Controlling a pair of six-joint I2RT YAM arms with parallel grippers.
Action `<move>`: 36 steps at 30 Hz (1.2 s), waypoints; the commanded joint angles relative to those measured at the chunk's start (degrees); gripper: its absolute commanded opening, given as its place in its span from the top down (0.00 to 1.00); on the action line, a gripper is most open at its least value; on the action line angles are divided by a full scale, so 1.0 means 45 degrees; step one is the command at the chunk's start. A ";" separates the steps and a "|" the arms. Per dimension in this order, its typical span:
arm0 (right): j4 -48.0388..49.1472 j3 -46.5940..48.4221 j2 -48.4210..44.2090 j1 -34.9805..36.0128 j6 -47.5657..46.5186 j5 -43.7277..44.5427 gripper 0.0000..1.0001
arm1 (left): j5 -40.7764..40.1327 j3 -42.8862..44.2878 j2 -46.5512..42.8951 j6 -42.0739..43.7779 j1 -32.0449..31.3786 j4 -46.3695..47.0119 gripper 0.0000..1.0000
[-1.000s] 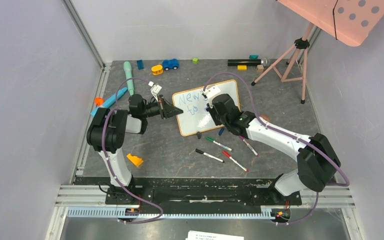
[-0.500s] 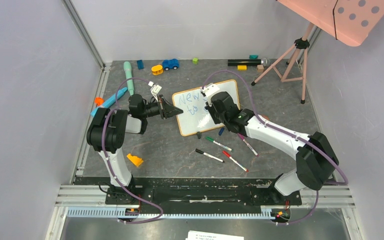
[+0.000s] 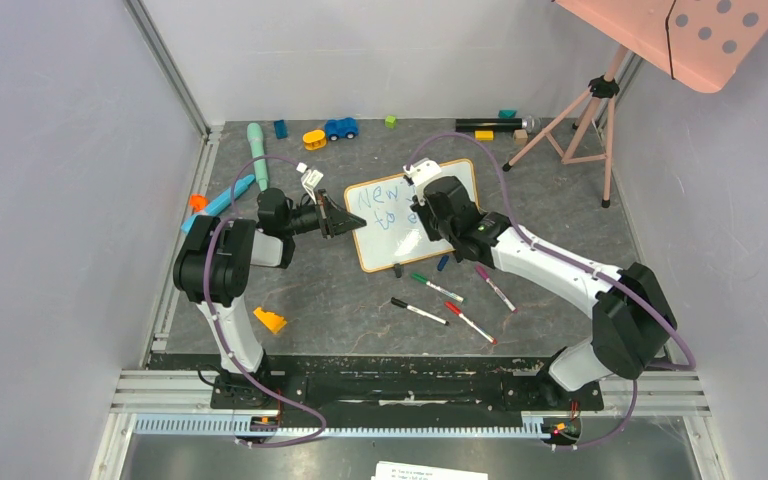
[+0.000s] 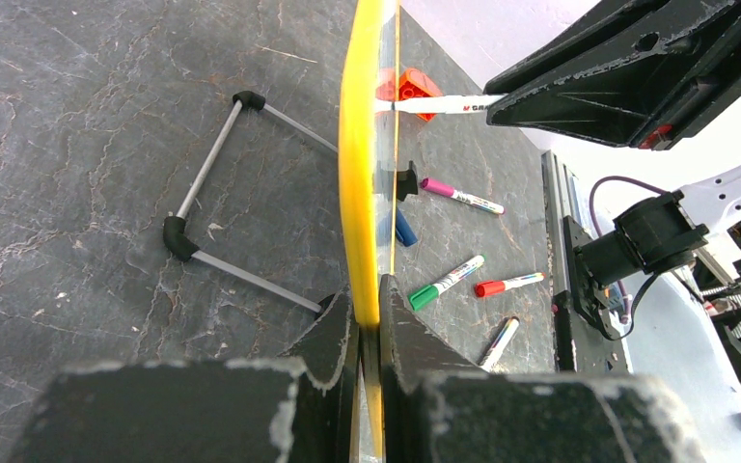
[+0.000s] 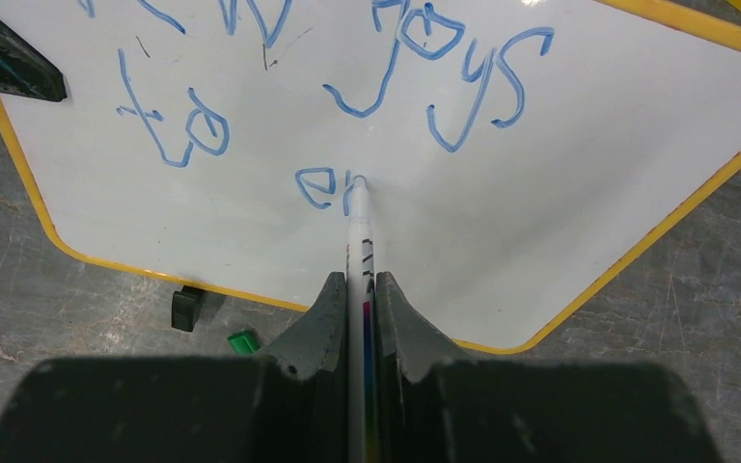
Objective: Write a sentence on the whiteboard
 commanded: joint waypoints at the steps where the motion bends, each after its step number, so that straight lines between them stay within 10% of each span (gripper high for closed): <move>1: 0.0531 0.0387 0.0132 -0.0320 -0.0112 0.0477 1.00 | 0.0059 -0.0145 0.0250 0.1507 0.0017 0.0201 0.98; 36: 0.0414 0.0772 0.0397 -0.0513 0.0267 0.0357 1.00 | 0.0064 -0.0164 0.0253 0.1508 0.0002 0.0208 0.98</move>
